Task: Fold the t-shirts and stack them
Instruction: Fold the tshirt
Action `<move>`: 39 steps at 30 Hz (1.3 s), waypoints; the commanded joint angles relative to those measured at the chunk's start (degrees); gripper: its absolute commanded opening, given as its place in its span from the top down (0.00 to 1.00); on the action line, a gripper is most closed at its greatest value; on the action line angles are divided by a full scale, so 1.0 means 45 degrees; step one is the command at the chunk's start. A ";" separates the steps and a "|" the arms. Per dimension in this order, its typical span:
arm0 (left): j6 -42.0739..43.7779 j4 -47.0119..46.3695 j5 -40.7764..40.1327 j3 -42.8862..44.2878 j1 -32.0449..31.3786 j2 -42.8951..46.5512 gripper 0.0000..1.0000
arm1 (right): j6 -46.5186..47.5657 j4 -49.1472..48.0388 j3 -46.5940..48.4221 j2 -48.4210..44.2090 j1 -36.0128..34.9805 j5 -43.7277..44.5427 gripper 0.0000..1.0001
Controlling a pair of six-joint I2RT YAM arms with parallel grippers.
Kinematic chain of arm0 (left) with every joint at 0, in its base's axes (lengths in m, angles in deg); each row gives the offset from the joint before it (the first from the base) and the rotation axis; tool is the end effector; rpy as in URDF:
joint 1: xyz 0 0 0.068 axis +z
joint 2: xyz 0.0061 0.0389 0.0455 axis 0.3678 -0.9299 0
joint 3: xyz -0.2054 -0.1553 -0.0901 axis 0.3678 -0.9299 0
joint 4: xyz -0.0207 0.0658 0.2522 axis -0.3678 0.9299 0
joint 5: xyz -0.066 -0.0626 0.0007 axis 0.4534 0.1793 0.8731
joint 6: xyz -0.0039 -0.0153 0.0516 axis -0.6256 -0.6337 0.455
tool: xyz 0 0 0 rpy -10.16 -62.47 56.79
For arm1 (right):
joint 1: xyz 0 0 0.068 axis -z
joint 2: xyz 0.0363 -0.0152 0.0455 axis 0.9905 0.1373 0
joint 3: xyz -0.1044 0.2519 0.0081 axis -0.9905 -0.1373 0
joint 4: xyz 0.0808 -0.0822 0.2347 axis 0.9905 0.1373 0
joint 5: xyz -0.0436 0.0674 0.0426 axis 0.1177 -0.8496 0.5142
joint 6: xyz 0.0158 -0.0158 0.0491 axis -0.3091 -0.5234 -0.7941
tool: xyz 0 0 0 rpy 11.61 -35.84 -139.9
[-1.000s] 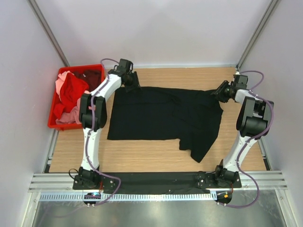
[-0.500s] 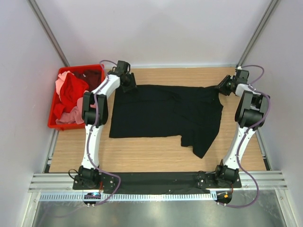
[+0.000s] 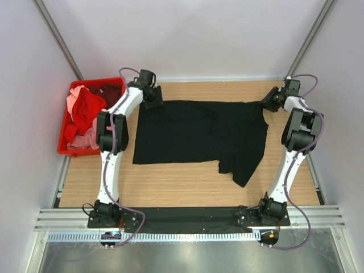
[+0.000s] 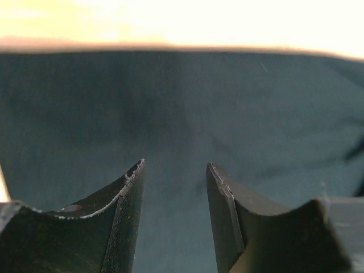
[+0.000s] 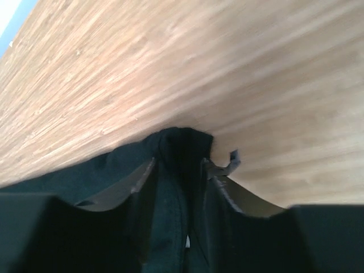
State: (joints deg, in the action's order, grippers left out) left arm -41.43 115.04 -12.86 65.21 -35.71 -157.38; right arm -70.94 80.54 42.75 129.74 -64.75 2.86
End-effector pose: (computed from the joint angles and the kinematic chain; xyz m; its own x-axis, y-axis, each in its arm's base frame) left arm 0.5095 -0.1336 0.1866 -0.8665 -0.2106 -0.4525 -0.0506 0.9390 -0.3401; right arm 0.4884 -0.1404 0.1530 -0.6124 0.5798 -0.5374 0.3314 0.8055 0.4914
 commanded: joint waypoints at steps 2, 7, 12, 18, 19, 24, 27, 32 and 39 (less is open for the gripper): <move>0.0520 0.0712 -0.0236 -0.0791 -0.0588 0.3247 0.51 | -0.0404 0.1399 0.0349 -0.1856 0.0028 0.0685 0.53; 0.0033 0.0811 -0.0471 -0.3928 -0.1234 0.6081 0.52 | -0.0387 0.4973 -0.0566 -0.4350 -0.0497 0.2792 0.49; -0.0085 0.0459 -0.0686 -0.7039 -0.2327 0.8894 0.52 | 0.0355 0.6951 -0.4112 -0.7498 -0.2838 0.5176 0.50; -0.1292 -0.0730 0.0386 -1.1101 -0.2602 1.2117 0.50 | -0.0052 0.7305 -0.8372 -1.1736 -0.5945 0.6330 0.54; -0.1567 -0.0868 0.0446 -1.1454 -0.2621 1.2778 0.50 | -0.0827 0.7498 -0.8788 -1.2148 -0.6858 0.6758 0.56; -0.3423 -0.1395 -0.0569 -1.3891 -0.2544 1.4228 0.43 | -0.3643 0.8028 -1.1736 -1.5169 -0.8213 0.7347 0.56; -0.4322 -0.1728 -0.0414 -1.4639 -0.2173 1.4718 0.42 | -0.5129 0.7715 -1.3203 -1.6757 -0.8273 0.7074 0.56; -0.4187 -0.1691 -0.0431 -1.4993 -0.1919 1.5206 0.41 | -0.7901 0.8339 -1.3985 -1.7972 -0.8273 0.7386 0.54; -0.3895 -0.1553 -0.0121 -1.5051 -0.1450 1.5656 0.40 | -1.0287 0.9490 -1.3676 -1.6353 -0.8292 0.8457 0.57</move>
State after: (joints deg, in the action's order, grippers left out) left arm -59.42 109.99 -14.08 -2.91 -43.43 -88.40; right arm -109.30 119.58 -19.96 53.94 -101.84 35.84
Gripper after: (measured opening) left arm 0.597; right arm 0.438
